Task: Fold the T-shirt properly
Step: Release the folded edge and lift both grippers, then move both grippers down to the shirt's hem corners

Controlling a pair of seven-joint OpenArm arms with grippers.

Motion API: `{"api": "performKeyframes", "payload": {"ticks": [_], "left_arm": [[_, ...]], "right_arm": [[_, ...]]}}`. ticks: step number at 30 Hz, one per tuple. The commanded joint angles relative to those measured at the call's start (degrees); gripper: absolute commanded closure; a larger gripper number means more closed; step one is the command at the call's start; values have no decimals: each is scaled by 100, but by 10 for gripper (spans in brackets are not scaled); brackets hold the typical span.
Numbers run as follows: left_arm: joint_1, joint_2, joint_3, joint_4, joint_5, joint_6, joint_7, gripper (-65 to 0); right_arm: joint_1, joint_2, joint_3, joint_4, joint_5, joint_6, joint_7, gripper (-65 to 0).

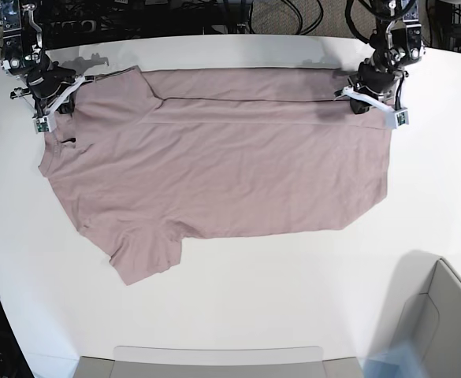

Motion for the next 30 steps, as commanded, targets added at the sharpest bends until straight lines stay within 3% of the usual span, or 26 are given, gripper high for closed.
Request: {"api": "performKeyframes", "payload": {"ticks": [1,7,14,27,30], "left_arm": [[356,10,36,-289,472,479,1476,0],[488,-245,19,-210,446,479,1476,0],[479,-218,-289,590,446,479,1529,0],[-224,-245,-298,1452,472,532,1546,0],[-435,-245,-298,1566,481,532,1546,0]], "right_arm": [[-128,67,25,19,28,37,-253,-23],[-409,67,34,27,28,37,-227,-23],[-356,23,86,194,28,37,-210,-23],[-356,-435,1300,1601,1,29,-262,-23],[83,-399,1361,1601,10,29,-262,-23]]}}
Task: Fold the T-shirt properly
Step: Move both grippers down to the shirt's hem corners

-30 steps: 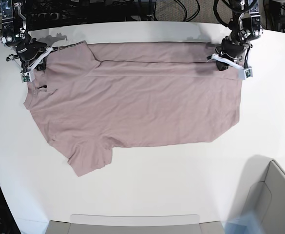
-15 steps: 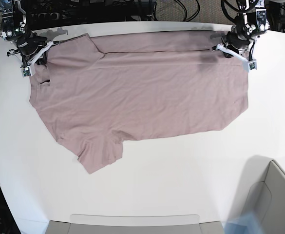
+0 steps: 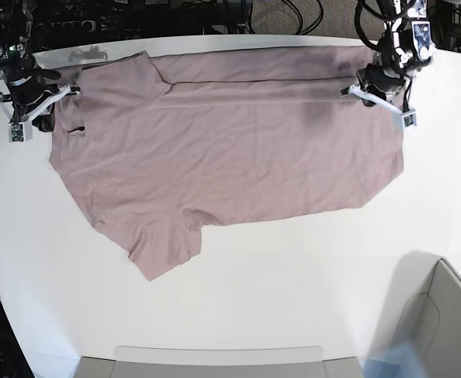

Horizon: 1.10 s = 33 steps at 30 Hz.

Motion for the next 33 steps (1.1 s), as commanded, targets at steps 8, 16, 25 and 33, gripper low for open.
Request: {"api": "performKeyframes", "payload": {"ticks": [8,16,25,33], "left_arm": [[-936,-28,-22,132,-20,12,-87,0],[-1112,-28,-22,115,-2,-15,-87,0],[-1112,-46,-22,106,-11,-23,-87,0],[-1112,-169,-22,106,-2,-32,-95,0]], "right_arm": [[2769,255,-1559,-1338,4,11,-419,-23],[4044,-9,-2913,-3316,-5,2,-419,-23],[3464,-176,-2922,-3501,-5,2,-445,-21],[2092,-246,-2429,-1698,4,-42,-1404,-22]]}}
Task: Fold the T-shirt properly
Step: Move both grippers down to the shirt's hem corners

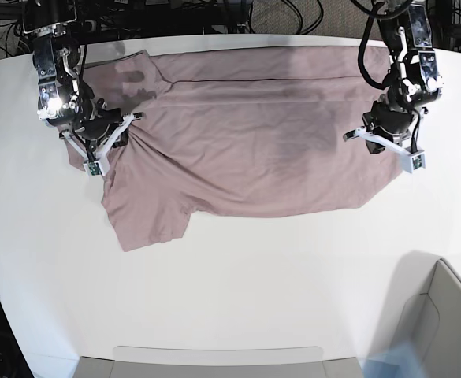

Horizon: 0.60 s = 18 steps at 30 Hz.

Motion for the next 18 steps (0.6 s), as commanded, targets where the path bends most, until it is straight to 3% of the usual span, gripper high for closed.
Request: {"api": "performKeyframes", "payload": {"ticks": [1,5,9,13,16,18], "left_arm": [[-48,-73,-27,78,0,-13,-98,0],[-48,-64,-9,78,-27,-13,-98,0],[-48,-64,-18,86,-9,-13,-98,0],[-48,-46,-18,86,-18,-4,-98,0],[-48,6,-9,86,-27,-4,-98,0],[-48,112,-18,86,-9,-4,-98,0]], "right_arm": [[-48,0,163,180,-58,-15,-177,-22],[-48,-105,709,699,-58,-15,-177,-23],[435,71,761,795,-49,-15,-169,-40],[1148,273,709,426,-23,-15,-169,-159],[1939,220,744,-216,-31,11,-160,-296],[2343,220,673,-682,-31,29,-125,-352]]}}
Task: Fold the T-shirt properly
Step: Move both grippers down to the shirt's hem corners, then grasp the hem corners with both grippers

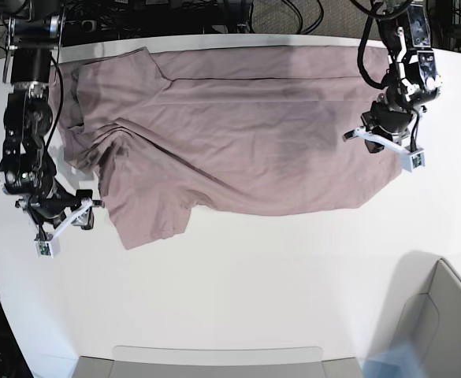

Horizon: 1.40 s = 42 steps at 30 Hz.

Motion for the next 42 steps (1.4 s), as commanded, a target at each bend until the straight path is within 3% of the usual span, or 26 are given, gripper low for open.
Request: {"api": "performKeyframes", "payload": {"ticks": [1,7,11,20,24,27,32,34,38,42], "left_arm": [[-41,-8,-20,86,-2,-21,-93,0],[-208,317,-11,78,-2,-21,-93,0],[-244,317,-20,69,-2,-21,-93,0],[-261,317,-29,-37,-2,-21,-128,0],[-630,264,-38,-336,6,5,-137,0],[-1123,-87,-301,-819,-2,-21,-128,-5],[-2116,-958,-125,-1874,-64,-65,-102,-162],[-2433,-1327,217,-2375,-213,-329,-120,-196],[-2802,-1828,595,-3272,-890,-927,-155,-201],[-2907,-1969,587,-3711,-1435,-1129,-155,-201]], "right_arm": [[353,93,-64,-156,39,22,256,-366],[1224,111,-1330,-2169,39,22,1619,-372],[1373,-39,-1708,-3040,39,13,2182,-372],[1373,-373,-1752,-3444,39,22,2375,-372],[1373,-408,-2121,-3453,30,22,2375,-372],[1364,-399,-2288,-3453,21,22,2375,-372],[1364,-399,-2305,-3453,21,22,2366,-372],[1364,-338,-2305,-3453,21,22,2366,-372],[1364,-311,-2314,-3453,21,22,2366,-372],[1355,-276,-2314,-3453,12,22,2340,-372]]}}
